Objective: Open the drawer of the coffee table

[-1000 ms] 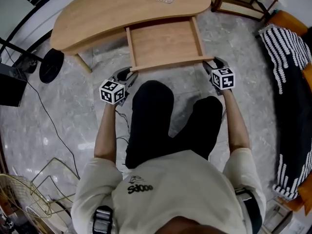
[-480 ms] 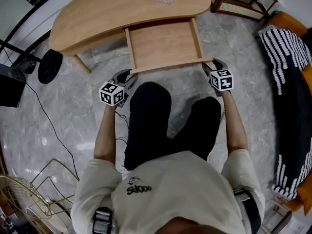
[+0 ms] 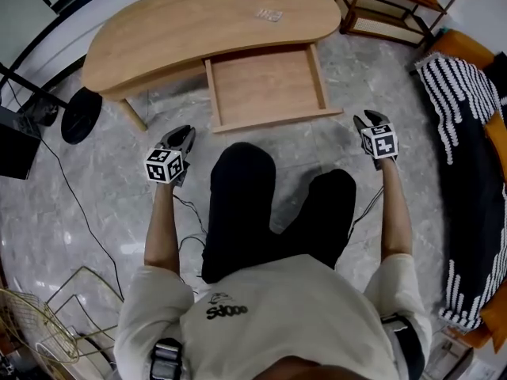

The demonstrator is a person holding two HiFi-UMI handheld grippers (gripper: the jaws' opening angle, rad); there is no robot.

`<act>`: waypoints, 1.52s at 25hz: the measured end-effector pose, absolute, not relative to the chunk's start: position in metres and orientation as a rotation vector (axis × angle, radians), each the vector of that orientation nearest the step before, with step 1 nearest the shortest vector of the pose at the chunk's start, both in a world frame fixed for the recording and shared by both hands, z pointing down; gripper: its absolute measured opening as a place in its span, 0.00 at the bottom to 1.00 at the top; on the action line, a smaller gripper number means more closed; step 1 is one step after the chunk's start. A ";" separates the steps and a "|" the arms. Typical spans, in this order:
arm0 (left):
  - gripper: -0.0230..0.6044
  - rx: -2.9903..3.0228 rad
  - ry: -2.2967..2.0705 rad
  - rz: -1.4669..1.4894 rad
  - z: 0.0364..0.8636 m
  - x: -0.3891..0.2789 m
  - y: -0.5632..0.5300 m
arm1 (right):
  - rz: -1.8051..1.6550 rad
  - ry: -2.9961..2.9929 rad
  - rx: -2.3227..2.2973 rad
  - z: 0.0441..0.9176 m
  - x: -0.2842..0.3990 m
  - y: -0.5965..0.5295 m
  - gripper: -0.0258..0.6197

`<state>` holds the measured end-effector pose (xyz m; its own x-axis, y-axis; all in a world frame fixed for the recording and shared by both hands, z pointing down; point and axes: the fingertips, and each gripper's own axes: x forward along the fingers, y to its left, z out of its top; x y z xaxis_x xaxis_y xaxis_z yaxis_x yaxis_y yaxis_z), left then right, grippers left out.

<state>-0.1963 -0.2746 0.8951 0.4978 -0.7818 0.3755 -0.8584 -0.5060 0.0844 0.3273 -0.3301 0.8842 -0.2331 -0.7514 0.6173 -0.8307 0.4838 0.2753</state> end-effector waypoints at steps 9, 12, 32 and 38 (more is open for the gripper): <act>0.07 2.641 -1.558 0.481 0.789 -0.191 -0.320 | -0.065 -2.146 1.409 0.778 0.299 -0.362 0.06; 0.07 2.723 -1.562 0.472 0.752 -0.169 -0.332 | -0.170 -2.217 1.346 0.747 0.258 -0.364 0.06; 0.07 2.835 -1.531 0.414 0.638 -0.104 -0.460 | -0.355 -2.384 1.372 0.621 0.154 -0.457 0.05; 0.07 2.779 -1.501 0.514 0.554 -0.114 -0.481 | -0.265 -2.403 1.315 0.547 0.130 -0.488 0.05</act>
<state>-0.1139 -0.4809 0.5538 0.5088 -0.8234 0.2514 -0.8047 -0.5586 -0.2009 0.1299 -0.4877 0.5470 -0.4857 -0.8397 0.2427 -0.7666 0.5426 0.3432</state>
